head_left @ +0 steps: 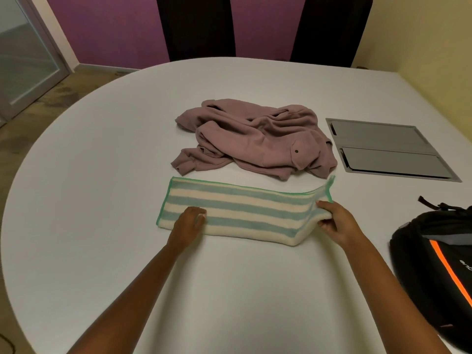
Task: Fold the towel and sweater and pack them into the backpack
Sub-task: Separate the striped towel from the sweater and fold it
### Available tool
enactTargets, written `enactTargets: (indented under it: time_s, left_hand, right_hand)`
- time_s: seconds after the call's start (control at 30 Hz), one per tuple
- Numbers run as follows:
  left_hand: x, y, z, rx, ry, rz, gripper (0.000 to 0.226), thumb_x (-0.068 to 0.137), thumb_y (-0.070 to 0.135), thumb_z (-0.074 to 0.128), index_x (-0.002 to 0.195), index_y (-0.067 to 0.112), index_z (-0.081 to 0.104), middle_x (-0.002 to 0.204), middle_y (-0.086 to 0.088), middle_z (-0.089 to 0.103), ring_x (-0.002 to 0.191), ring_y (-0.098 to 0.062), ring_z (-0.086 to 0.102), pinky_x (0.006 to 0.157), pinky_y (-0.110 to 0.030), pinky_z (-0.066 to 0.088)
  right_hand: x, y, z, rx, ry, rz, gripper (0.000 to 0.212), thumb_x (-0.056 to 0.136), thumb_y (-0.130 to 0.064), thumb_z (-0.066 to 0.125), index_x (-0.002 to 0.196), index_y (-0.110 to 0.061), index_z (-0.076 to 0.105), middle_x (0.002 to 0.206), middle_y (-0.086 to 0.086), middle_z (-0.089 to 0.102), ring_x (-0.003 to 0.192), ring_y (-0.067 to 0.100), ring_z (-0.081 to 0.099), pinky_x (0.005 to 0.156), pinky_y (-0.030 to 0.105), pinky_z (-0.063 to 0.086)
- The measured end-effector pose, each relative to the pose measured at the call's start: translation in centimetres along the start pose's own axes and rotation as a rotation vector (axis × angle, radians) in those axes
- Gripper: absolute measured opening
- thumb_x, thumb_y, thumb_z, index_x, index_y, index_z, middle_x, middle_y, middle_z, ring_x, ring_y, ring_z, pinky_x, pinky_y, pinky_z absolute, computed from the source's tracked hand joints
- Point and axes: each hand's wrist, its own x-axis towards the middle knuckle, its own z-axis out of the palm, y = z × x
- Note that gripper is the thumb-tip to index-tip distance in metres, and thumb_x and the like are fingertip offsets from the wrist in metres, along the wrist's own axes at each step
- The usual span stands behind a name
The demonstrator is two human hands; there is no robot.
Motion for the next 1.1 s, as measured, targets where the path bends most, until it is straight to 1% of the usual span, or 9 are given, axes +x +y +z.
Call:
enactTargets:
  time_s: [0.1, 0.2, 0.37, 0.47, 0.63, 0.73, 0.83, 1.0, 1.1]
  left_hand:
    - [0.9, 0.5, -1.0, -0.176, 0.02, -0.063, 0.028, 0.098, 0.015, 0.043, 0.112, -0.001, 0.062, 0.119, -0.016, 0.058, 0.113, -0.028, 0.053, 0.087, -0.021, 0.035]
    - [1.2, 1.7, -2.2, -0.406, -0.018, -0.103, 0.031, 0.1, 0.018, 0.039, 0.109, 0.004, 0.065, 0.119, -0.015, 0.06, 0.114, -0.028, 0.053, 0.092, -0.029, 0.039]
    - [2.5, 5.1, -4.2, -0.849, -0.413, -0.345, 0.057, 0.096, 0.054, 0.021, 0.111, 0.013, 0.058, 0.102, -0.007, 0.064, 0.098, -0.023, 0.06, 0.085, -0.035, 0.049]
    - [3.7, 5.6, -4.8, -1.138, -0.503, -0.398, 0.052, 0.096, 0.051, 0.03, 0.106, 0.009, 0.06, 0.089, -0.008, 0.068, 0.078, -0.018, 0.068, 0.071, -0.032, 0.056]
    - [5.7, 4.0, -5.5, -0.973, -0.332, -0.292, 0.017, 0.094, 0.001, 0.045, 0.106, 0.005, 0.056, 0.097, -0.014, 0.063, 0.08, -0.021, 0.062, 0.073, -0.026, 0.054]
    - [6.2, 3.2, -6.4, -0.987, -0.277, -0.279, 0.029, 0.095, 0.0, 0.041, 0.122, 0.007, 0.049, 0.107, -0.014, 0.06, 0.082, -0.019, 0.061, 0.07, -0.025, 0.055]
    - [6.4, 2.4, -7.5, -1.015, -0.255, -0.284, 0.032, 0.098, 0.004, 0.039, 0.127, 0.014, 0.043, 0.11, -0.011, 0.058, 0.083, -0.018, 0.061, 0.066, -0.026, 0.056]
    - [6.5, 0.3, -8.1, -1.055, -0.236, -0.319, 0.037, 0.097, 0.005, 0.041, 0.134, 0.011, 0.04, 0.116, -0.013, 0.056, 0.093, -0.025, 0.06, 0.077, -0.035, 0.053]
    - [6.2, -0.9, -8.0, -1.102, -0.202, -0.362, 0.035, 0.098, 0.004, 0.04, 0.132, 0.011, 0.041, 0.11, -0.012, 0.059, 0.087, -0.022, 0.06, 0.067, -0.03, 0.057]
  right_hand:
    - [-1.4, 0.3, 4.2, -0.087, -0.023, -0.089, 0.011, 0.088, -0.004, 0.055, 0.098, -0.009, 0.057, 0.079, 0.004, 0.059, 0.065, 0.014, 0.056, 0.046, 0.016, 0.049]
    - [-2.8, 1.5, 9.1, -0.239, 0.016, -0.167, 0.023, 0.086, -0.006, 0.06, 0.108, -0.011, 0.054, 0.083, 0.004, 0.055, 0.064, 0.013, 0.051, 0.043, 0.015, 0.045]
    - [-4.2, 5.4, 16.3, -0.577, -0.036, -0.33, 0.028, 0.084, -0.007, 0.064, 0.111, -0.013, 0.055, 0.081, 0.002, 0.053, 0.066, 0.012, 0.048, 0.049, 0.011, 0.04]
    - [-5.4, 8.0, 19.4, -0.798, -0.113, -0.448, 0.031, 0.085, -0.01, 0.063, 0.115, -0.013, 0.057, 0.08, -0.003, 0.054, 0.065, 0.003, 0.046, 0.053, 0.004, 0.037]
    - [-6.0, 11.5, 21.5, -1.203, -0.206, -0.691, 0.046, 0.087, -0.021, 0.061, 0.131, -0.013, 0.048, 0.116, 0.008, 0.056, 0.099, 0.015, 0.05, 0.083, 0.019, 0.038]
    - [-5.1, 12.7, 20.1, -1.484, -0.108, -0.913, 0.063, 0.064, -0.027, 0.072, 0.123, -0.021, 0.05, 0.111, 0.006, 0.058, 0.104, 0.024, 0.05, 0.083, 0.046, 0.048]
    - [-3.8, 13.4, 17.9, -1.626, -0.068, -0.856, 0.09, 0.045, -0.024, 0.076, 0.129, -0.027, 0.042, 0.124, 0.009, 0.056, 0.117, 0.024, 0.038, 0.085, 0.061, 0.043]
    - [-1.2, 13.4, 14.4, -1.527, -0.005, -0.628, 0.095, 0.057, 0.003, 0.077, 0.136, -0.021, 0.031, 0.13, 0.029, 0.048, 0.115, 0.047, 0.051, 0.075, 0.059, 0.052]
    - [-0.6, 12.9, 13.4, -1.482, 0.031, -0.605, 0.083, 0.08, 0.002, 0.06, 0.146, -0.027, 0.02, 0.15, 0.022, 0.023, 0.133, 0.039, 0.034, 0.096, 0.047, 0.044]
